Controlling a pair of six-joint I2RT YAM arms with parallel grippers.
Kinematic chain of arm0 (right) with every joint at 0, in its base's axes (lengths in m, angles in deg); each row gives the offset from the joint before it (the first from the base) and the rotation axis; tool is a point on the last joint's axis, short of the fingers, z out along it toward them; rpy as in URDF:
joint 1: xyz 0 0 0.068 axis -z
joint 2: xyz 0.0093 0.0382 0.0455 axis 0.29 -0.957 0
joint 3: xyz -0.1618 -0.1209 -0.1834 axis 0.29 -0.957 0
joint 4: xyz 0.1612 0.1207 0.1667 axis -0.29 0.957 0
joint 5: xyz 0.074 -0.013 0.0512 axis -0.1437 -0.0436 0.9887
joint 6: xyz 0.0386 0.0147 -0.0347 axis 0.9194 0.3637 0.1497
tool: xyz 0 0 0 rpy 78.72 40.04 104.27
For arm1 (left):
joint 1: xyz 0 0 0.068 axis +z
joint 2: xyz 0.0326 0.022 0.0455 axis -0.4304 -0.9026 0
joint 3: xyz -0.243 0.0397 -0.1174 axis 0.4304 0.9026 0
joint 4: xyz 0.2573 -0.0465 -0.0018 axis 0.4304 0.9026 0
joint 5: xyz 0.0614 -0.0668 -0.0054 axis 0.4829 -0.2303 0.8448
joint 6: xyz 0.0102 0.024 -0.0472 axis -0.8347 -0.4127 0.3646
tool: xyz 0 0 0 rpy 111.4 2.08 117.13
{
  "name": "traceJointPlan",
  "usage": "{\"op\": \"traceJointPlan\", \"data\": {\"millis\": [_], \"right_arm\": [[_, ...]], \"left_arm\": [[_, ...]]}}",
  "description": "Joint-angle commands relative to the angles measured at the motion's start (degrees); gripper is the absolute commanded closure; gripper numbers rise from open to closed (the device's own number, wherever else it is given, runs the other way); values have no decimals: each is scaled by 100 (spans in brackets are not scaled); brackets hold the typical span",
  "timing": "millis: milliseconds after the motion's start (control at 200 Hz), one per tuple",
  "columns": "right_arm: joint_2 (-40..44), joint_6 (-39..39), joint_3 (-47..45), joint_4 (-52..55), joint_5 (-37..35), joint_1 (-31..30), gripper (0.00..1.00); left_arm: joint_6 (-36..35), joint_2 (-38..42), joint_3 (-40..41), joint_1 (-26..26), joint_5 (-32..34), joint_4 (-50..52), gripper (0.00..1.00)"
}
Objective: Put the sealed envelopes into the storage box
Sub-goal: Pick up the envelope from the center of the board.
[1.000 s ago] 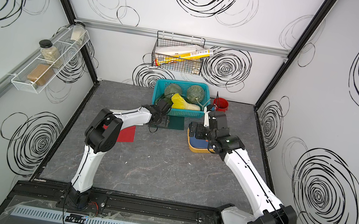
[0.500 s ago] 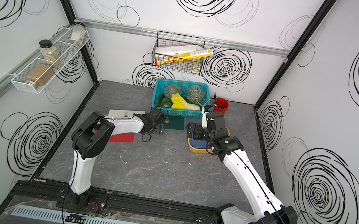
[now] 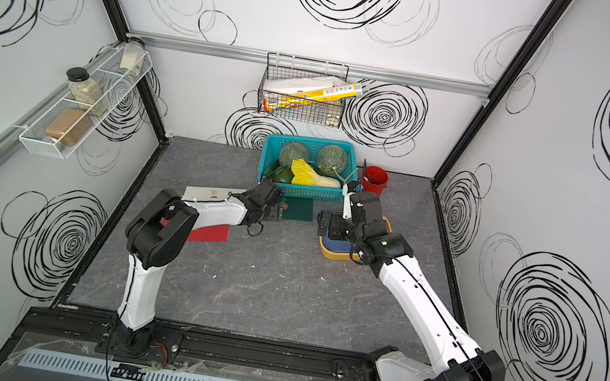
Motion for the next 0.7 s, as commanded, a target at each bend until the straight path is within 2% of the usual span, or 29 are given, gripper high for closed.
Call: {"op": "traceJointPlan", "data": {"millis": [0,100,285,566,691], "right_arm": [[118,-47,128,-116,-17,-25,0],[138,-37,150,-152,45,-27,0],[149,-17,180,-169,121,-27,0],[239,18,365,-3,304,-27,0],[339,11,434,124,278,-27,0]], "left_arm": [[-113,-326,-179,-77,241,-185,14],[-106,-333,-26,-94,268,-465,14],[-54,-496,-89,-115,263,-352,15],[374,-672,55,-430,761,590,15],[591,-602,354,-518,664,690,15]]}}
